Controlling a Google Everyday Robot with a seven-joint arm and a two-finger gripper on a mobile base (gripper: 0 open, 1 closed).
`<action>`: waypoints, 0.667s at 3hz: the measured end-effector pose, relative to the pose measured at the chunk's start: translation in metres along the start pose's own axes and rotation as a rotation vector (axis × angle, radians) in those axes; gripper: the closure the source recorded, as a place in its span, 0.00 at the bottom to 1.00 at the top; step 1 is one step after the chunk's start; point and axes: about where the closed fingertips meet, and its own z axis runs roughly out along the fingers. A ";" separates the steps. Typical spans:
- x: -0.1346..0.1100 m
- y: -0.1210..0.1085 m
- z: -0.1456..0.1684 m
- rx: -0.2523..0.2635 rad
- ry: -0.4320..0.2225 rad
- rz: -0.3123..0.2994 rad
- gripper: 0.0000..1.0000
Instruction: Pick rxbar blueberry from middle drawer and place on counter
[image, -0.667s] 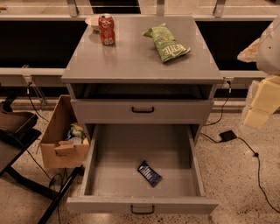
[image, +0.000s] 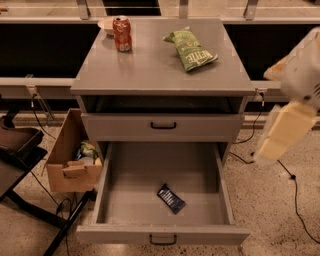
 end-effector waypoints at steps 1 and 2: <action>-0.012 0.029 0.052 -0.014 -0.040 0.053 0.00; -0.015 0.070 0.169 -0.089 -0.042 0.085 0.00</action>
Offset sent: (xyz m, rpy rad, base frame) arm 0.0325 0.1055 -0.3075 0.1691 0.0166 -0.0857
